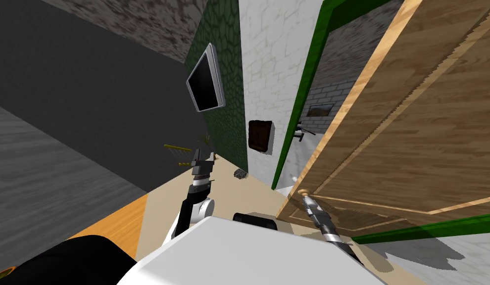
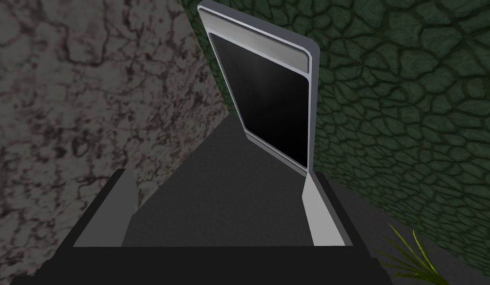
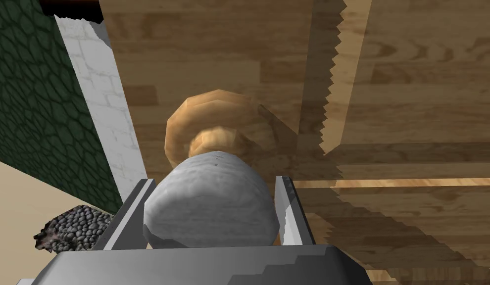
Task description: Pull the door open
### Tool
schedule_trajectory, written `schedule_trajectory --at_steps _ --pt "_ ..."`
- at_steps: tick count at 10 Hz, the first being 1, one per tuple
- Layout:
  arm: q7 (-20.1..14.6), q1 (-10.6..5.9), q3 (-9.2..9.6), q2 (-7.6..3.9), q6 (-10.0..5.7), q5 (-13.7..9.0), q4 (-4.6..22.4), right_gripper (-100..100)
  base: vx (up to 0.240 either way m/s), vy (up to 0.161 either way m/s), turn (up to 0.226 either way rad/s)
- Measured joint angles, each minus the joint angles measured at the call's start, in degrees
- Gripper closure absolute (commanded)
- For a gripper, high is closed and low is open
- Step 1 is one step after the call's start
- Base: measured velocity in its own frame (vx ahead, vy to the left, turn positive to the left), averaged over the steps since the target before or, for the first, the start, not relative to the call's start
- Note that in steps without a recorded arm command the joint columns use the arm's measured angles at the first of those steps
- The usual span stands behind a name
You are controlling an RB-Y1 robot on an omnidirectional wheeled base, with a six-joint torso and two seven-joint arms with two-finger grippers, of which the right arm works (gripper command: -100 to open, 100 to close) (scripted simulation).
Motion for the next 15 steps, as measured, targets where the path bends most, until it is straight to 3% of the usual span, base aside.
schedule_trajectory --at_steps 6,9,15 --pt "-3.7 0.79 2.94 -1.33 -5.4 1.7 3.2 100 -0.247 -0.074 0.167" --pt "-4.5 0.98 3.71 -1.39 -6.41 2.0 4.2 100 -0.193 -0.06 0.164" --pt "-6.7 1.49 5.84 -2.26 -10.31 2.7 6.7 100 -0.203 -0.069 0.148"
